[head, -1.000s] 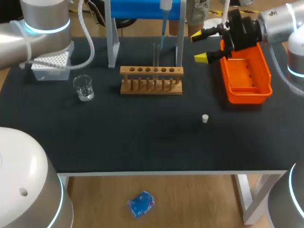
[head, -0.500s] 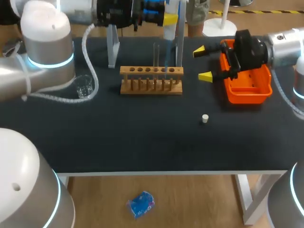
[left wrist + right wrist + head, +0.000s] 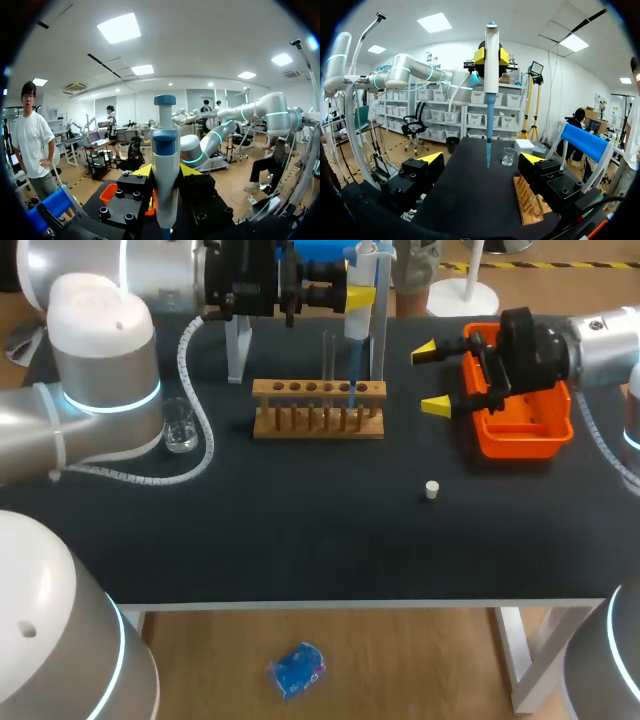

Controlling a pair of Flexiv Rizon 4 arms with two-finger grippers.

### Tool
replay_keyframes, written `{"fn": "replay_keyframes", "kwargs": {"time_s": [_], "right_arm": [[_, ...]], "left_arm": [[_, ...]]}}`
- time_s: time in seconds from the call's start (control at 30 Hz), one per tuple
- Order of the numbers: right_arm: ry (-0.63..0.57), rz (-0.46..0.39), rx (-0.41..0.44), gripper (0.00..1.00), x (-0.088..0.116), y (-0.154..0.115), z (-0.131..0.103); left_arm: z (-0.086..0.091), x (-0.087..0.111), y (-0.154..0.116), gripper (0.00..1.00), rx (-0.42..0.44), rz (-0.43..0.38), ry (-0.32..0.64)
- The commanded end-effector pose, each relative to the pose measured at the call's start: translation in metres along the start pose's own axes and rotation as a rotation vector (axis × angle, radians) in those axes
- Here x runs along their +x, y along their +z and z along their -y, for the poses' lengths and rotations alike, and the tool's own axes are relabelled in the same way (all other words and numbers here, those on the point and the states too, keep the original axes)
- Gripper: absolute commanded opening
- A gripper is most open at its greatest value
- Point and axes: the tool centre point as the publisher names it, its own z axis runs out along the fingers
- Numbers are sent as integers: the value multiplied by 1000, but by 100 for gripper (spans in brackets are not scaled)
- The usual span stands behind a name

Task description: Invert the test tube, pick up the pipette, mount the tip to pipette, aspirate from beaker and dispense into the tube, eject the tip, return the pipette, and cap with the stopper.

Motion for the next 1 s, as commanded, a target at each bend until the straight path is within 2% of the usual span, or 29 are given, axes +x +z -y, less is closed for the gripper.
{"fn": "replay_keyframes", "kwargs": {"time_s": [0.03, 0.1, 0.27, 0.43, 0.67, 1.0], "right_arm": [[0, 0, 1, 100, 0, 0, 0], [15, -14, -28, 100, -1, 1, 2], [79, -25, -101, 100, -2, 2, 8], [113, -27, -169, 100, -1, 4, 6], [91, -54, -176, 100, 5, 17, -7], [88, -88, -164, 100, 5, 35, -27]], "left_arm": [[0, 0, 0, 0, 3, 2, 1], [0, 0, 0, 0, 3, 2, 1], [-23, 6, 6, 0, 6, 1, -44], [-37, 12, 8, 0, 12, 10, -55], [-54, 16, 13, 0, 17, 12, -70], [-66, 17, 17, 0, 15, 12, -75]]}}
